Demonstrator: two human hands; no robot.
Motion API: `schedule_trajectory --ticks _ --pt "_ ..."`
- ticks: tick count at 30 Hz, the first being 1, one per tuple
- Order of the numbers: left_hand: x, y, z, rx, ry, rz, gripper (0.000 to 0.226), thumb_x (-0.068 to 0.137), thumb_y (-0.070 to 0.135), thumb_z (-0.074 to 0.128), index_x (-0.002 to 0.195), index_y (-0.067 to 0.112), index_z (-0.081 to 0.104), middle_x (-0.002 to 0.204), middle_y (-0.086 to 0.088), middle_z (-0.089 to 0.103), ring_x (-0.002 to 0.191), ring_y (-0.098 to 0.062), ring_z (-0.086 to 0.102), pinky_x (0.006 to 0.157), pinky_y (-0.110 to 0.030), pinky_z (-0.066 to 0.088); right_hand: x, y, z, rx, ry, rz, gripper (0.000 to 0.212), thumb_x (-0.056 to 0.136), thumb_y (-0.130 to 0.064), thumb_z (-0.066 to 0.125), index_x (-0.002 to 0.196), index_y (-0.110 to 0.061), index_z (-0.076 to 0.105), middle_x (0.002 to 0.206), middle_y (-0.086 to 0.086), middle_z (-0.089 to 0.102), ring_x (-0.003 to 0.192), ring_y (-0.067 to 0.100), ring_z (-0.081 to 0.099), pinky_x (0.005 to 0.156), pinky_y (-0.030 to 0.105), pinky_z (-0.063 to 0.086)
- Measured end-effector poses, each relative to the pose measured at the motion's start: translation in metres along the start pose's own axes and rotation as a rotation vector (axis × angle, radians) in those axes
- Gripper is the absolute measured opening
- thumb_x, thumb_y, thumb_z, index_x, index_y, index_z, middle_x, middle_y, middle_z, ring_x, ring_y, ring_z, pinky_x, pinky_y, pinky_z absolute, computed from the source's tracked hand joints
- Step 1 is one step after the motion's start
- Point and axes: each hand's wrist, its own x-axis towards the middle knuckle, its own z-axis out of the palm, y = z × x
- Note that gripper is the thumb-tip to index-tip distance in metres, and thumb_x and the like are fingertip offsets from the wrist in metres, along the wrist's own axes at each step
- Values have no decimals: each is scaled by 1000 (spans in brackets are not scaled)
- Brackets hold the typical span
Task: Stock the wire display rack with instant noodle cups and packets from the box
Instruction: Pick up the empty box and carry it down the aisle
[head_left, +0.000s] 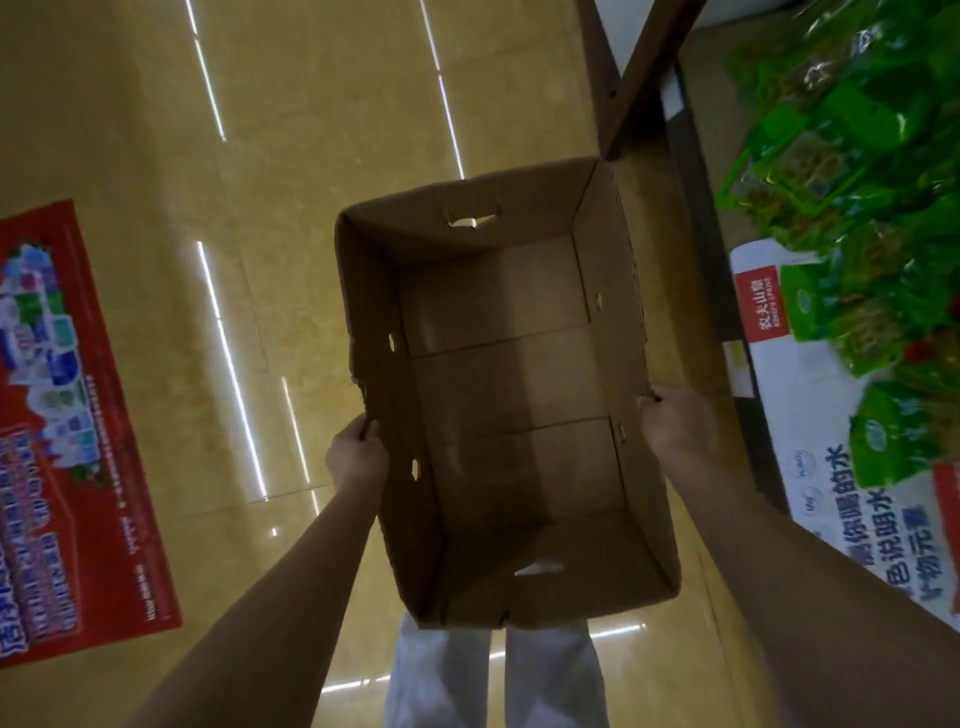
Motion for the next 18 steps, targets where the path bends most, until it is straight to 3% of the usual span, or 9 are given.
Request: schedule_trajectory --ticks 5,7,9,13,18 --pt "21 -3 17 -14 14 -21 38 98 13 45 136 11 49 133 -12 55 117 -29 55 100 -38 45 24 -3 7 14 -68 -10 35 99 -19 45 132 -11 54 136 10 53 119 28 52 92 35 43" --pt "32 3 25 8 -16 2 39 99 11 42 137 11 47 134 -11 54 113 -25 55 90 -29 46 39 -7 8 -2 -67 -21 37 99 -20 45 135 -11 50 139 10 50 119 27 52 93 34 43" --pt "43 10 34 79 -56 43 39 100 9 39 138 10 46 133 -11 54 95 -16 56 75 -23 44 55 -11 9 1 -61 -29 37 99 -19 46 135 -10 50 139 11 50 119 28 52 93 33 43" --pt "74 21 52 176 -114 88 39 98 6 38 134 10 51 121 -12 60 79 -15 54 63 -24 44 90 -17 19 0 -23 -35 37 98 -19 48 134 -10 51 137 12 51 117 27 53 89 32 43" --pt "103 39 77 199 -106 132 39 96 2 37 129 9 56 116 -13 62 83 -20 55 71 -27 44 126 -29 34 25 0 -22 37 98 -21 49 134 -13 51 140 10 49 124 27 48 95 33 41"
